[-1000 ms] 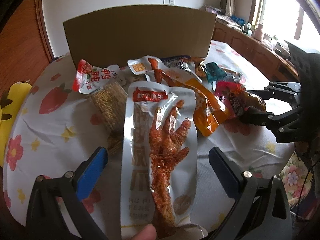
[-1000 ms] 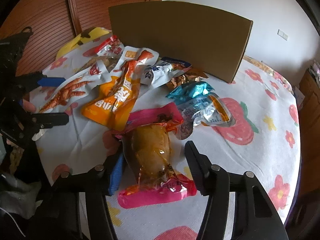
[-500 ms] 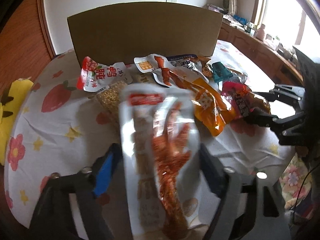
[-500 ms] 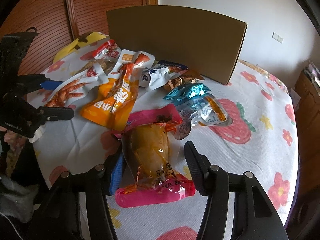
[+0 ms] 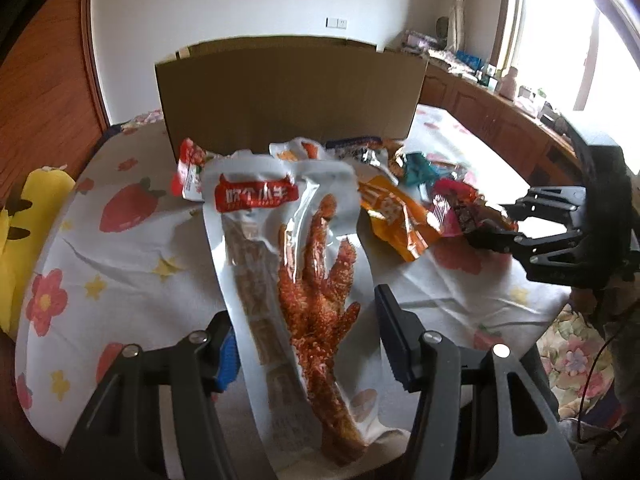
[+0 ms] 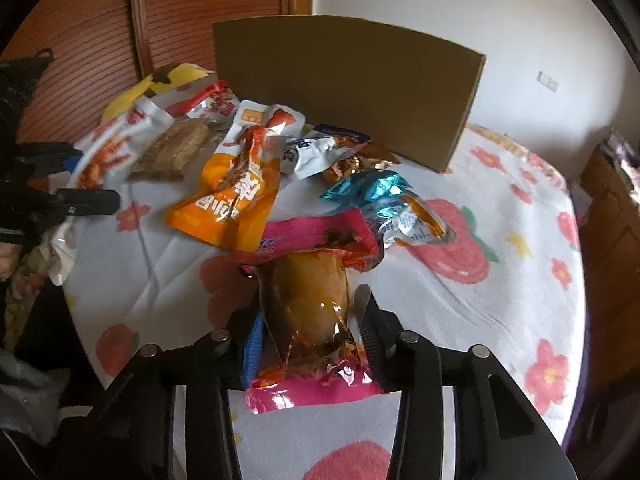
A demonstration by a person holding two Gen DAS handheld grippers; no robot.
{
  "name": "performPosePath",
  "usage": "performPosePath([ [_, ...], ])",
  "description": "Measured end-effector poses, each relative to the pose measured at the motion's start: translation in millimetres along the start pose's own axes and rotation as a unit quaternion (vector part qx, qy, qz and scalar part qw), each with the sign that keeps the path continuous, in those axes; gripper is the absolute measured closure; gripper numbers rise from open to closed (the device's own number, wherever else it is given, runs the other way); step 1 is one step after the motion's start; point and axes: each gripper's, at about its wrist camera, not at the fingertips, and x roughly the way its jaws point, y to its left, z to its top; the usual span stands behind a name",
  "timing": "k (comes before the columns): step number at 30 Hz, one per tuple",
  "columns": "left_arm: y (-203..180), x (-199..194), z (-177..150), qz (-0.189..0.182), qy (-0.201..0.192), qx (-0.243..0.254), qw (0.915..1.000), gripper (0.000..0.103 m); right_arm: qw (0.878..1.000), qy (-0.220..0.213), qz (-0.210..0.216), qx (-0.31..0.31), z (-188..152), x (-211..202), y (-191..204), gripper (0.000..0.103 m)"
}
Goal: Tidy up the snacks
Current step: 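Grasp the chicken-feet pouch with the left tool while the right tool grasps the pink-ended sausage pack, then carry both packets over the cardboard box and open both tools to drop them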
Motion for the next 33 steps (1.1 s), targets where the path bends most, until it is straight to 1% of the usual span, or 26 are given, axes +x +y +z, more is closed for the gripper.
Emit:
performPosePath([
  [4,1.9,-11.6,2.9,-0.004,-0.022,-0.004,0.9997,0.046,1.000,-0.002,-0.003,0.005,-3.9,-6.8,4.3,0.064],
  [7,6.0,-20.2,7.0,-0.008,-0.039,-0.009,0.9992,0.046,1.000,-0.015,-0.004,0.011,-3.5,-21.2,8.5,0.064],
  [8,6.9,-21.9,8.7,-0.008,-0.043,-0.011,0.9990,0.046,1.000,-0.010,-0.004,0.014,-2.6,-25.5,8.5,0.064],
  [13,11.2,-33.7,16.5,-0.009,-0.073,-0.017,0.9972,0.046,0.999,-0.039,-0.012,0.023,3.8,-51.0,8.4,0.064],
  [18,15.4,-40.7,24.1,-0.009,-0.091,-0.018,0.9956,0.046,0.997,-0.067,-0.019,0.030,12.2,-70.9,6.9,0.064],
  [25,17.5,-49.8,38.1,-0.003,-0.115,-0.015,0.9932,0.046,0.996,-0.079,-0.024,0.037,24.0,-78.8,0.1,0.064],
  [31,25.7,-55.7,59.1,0.001,-0.139,-0.015,0.9902,0.046,0.995,-0.094,-0.024,0.035,39.5,-82.2,-3.1,0.064],
  [33,29.6,-57.3,71.3,0.003,-0.145,-0.010,0.9893,0.046,0.994,-0.100,-0.024,0.035,46.5,-83.3,-4.8,0.064],
])
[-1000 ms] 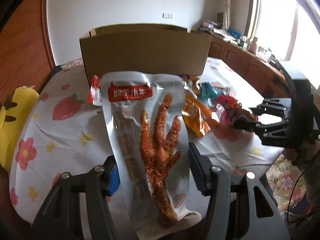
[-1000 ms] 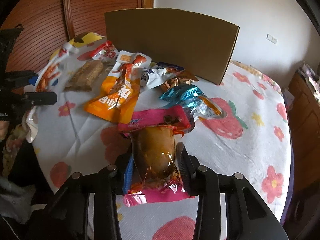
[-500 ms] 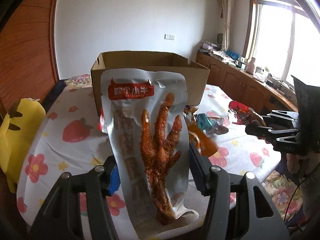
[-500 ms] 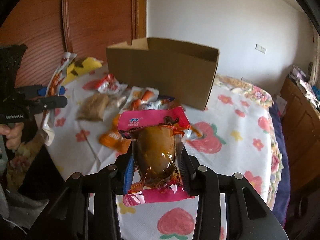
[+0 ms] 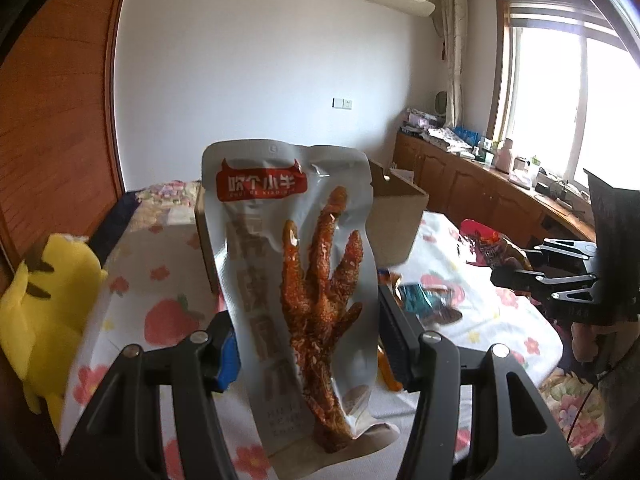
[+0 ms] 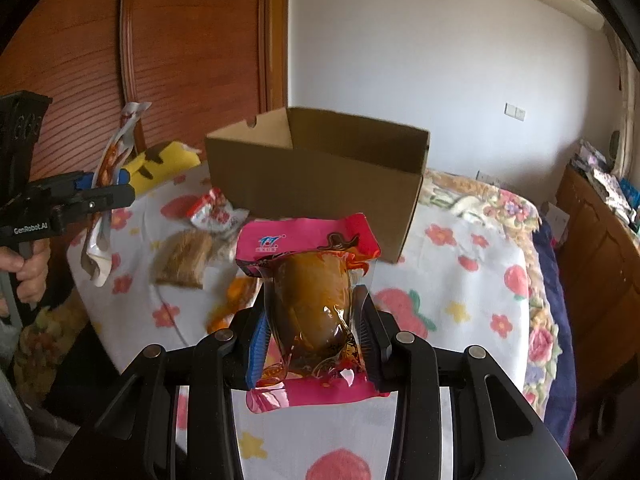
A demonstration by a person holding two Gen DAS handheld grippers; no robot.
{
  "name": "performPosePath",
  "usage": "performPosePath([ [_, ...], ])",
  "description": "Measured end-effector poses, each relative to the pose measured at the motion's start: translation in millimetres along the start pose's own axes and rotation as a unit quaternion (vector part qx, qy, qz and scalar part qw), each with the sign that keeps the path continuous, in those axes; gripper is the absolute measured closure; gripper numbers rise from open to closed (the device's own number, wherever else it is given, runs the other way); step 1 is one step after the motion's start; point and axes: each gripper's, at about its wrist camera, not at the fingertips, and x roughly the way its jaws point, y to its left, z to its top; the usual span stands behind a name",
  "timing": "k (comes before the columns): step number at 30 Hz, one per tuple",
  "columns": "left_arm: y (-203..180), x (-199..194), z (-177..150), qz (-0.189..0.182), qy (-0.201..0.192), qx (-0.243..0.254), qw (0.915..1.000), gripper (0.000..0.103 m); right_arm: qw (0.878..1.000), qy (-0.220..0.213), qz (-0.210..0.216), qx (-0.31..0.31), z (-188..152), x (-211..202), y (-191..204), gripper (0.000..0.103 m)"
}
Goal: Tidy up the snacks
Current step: 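Carry both packets over the cardboard box and open both tools to drop them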
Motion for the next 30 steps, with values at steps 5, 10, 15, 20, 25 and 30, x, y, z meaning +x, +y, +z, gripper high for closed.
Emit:
performPosePath([
  [5,9.5,6.6,29.9,0.000,-0.017,0.009,0.9998,0.046,1.000,-0.021,0.000,-0.004,29.7,4.1,-4.6,0.064],
  [10,18.2,19.9,63.6,0.005,-0.032,0.025,0.9992,0.046,0.999,-0.045,0.002,-0.008,69.5,16.1,-9.2,0.064],
  [15,27.5,38.4,94.2,0.005,-0.042,0.032,0.9986,0.046,0.998,-0.059,0.004,-0.012,106.2,39.8,-12.0,0.064],
  [20,35.2,64.3,116.3,0.004,-0.043,0.039,0.9983,0.046,0.998,-0.066,0.004,-0.008,132.8,69.8,-17.8,0.064],
  [25,37.8,89.9,128.4,0.000,-0.038,0.037,0.9986,0.046,0.998,-0.066,0.007,0.001,146.8,97.3,-27.4,0.064],
  [30,39.5,112.0,134.5,0.001,-0.033,0.040,0.9987,0.046,0.998,-0.061,0.005,0.003,154.0,122.7,-33.8,0.064],
])
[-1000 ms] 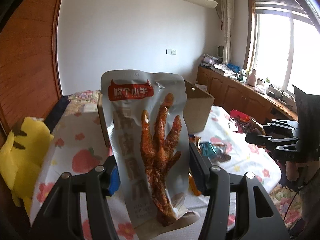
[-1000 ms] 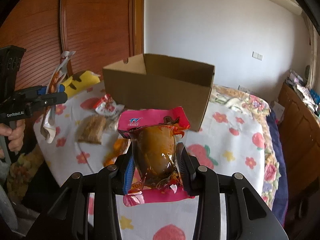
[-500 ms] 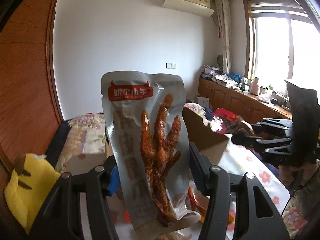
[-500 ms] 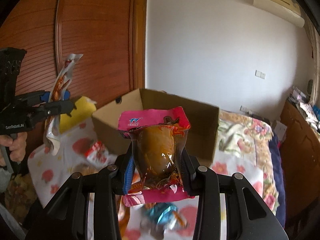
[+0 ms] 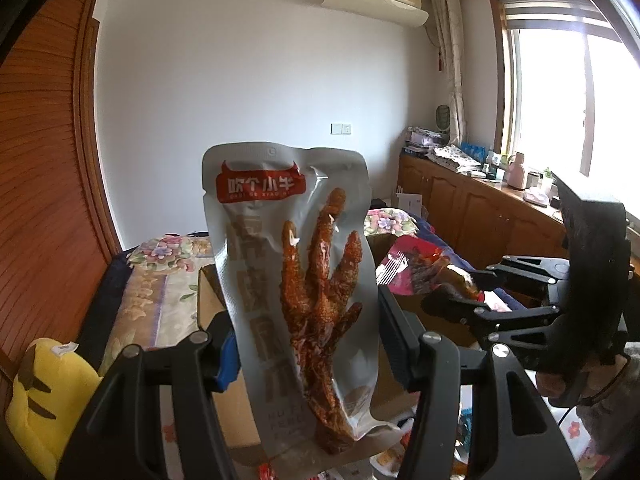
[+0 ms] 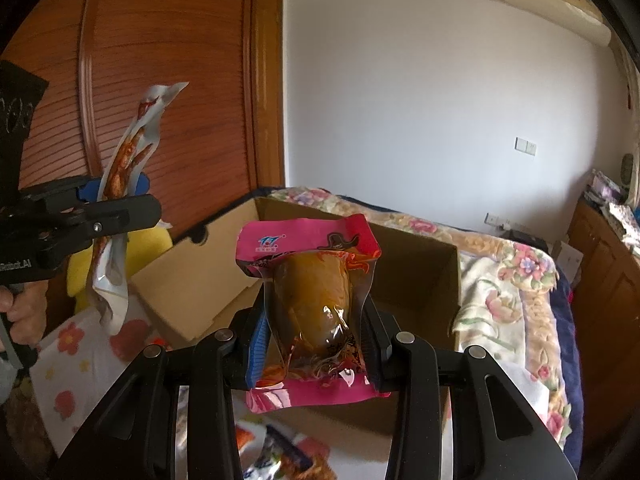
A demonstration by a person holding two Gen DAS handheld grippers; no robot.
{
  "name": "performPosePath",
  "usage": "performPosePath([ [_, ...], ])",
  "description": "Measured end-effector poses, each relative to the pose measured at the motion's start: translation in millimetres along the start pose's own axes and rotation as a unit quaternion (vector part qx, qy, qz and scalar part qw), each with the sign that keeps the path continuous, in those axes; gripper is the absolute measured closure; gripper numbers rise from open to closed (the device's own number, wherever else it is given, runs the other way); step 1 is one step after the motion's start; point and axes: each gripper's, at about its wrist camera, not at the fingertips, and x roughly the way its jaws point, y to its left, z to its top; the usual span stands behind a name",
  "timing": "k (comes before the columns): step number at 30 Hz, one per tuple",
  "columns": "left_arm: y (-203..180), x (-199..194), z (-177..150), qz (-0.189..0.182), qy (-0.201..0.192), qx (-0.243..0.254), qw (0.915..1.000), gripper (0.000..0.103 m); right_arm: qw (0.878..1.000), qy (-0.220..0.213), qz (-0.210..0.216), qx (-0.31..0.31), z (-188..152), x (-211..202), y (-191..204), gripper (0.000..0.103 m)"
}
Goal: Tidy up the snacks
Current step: 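Carry both packets over the cardboard box and open both tools to drop them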
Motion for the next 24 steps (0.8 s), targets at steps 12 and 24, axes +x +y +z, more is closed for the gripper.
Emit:
performPosePath([
  [12,-1.3,43.1,-2.9,-0.002,0.025,0.001,0.9997,0.045,1.000,0.018,-0.015,0.007,-5.3,36.1,-10.3,0.064],
  [24,7.9,55.9,-15.7,0.015,0.041,-0.008,0.9990,0.032,0.999,0.045,-0.026,0.014,-14.8,49.8,-15.6,0.047],
])
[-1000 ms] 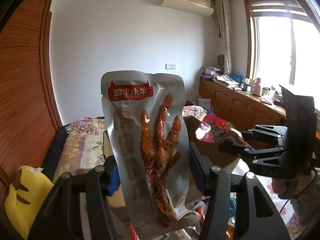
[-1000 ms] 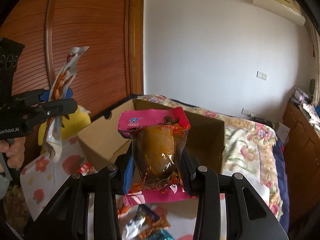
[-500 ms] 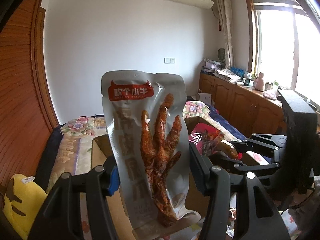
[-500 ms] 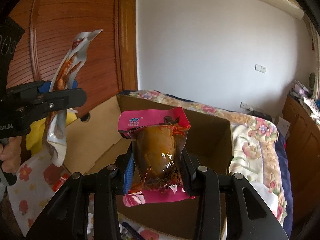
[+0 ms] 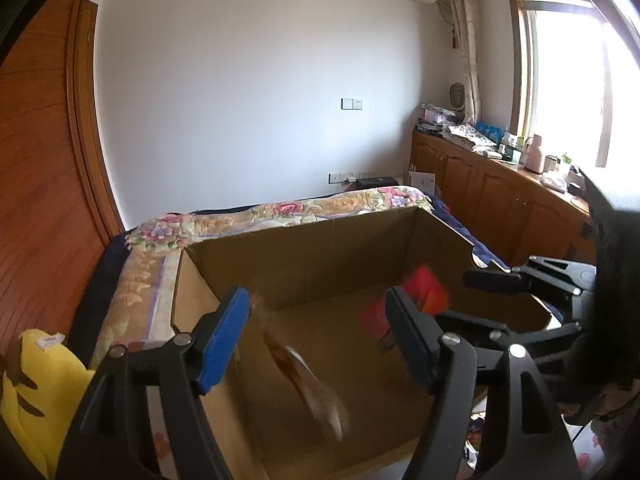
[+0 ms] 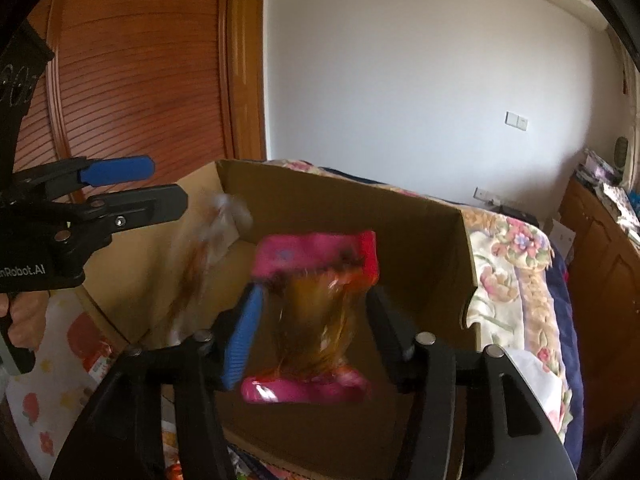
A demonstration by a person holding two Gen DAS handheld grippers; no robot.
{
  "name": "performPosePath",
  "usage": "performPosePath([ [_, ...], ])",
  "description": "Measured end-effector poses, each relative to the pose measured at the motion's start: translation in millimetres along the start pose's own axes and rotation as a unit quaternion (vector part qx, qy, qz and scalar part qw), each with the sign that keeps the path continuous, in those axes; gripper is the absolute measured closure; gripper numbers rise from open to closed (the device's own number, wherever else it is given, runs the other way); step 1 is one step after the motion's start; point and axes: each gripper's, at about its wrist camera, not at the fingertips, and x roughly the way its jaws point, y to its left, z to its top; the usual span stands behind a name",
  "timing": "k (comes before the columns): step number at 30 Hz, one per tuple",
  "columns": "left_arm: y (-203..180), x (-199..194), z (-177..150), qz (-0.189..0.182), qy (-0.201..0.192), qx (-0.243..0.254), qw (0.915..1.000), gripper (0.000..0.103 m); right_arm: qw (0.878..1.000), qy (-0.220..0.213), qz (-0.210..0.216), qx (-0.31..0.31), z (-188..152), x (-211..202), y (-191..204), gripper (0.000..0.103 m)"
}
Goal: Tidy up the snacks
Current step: 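Carry both packets over the cardboard box and open both tools to drop them, then withdraw both tools from the box back toward the remaining snacks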
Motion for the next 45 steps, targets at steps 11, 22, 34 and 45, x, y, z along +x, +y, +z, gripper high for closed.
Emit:
performPosePath([
  [11,-8.0,-55.4,-24.7,-0.004,-0.011,0.013,0.9999,0.031,0.999,-0.019,0.020,0.024,-5.1,-54.0,6.6,0.046],
  [22,-17.5,-108.6,-49.5,0.000,-0.013,0.015,0.9998,0.030,0.999,-0.030,0.019,0.037,-30.1,-123.9,25.0,0.046],
  [34,-23.0,-137.2,-93.2,0.016,-0.002,0.013,0.9998,0.030,0.999,-0.026,0.008,0.046,-59.5,-151.5,55.6,0.046],
  [45,-22.8,-137.2,-127.6,0.022,0.017,-0.002,0.9996,0.030,0.999,-0.026,-0.002,0.041,-76.3,-162.8,76.5,0.045],
])
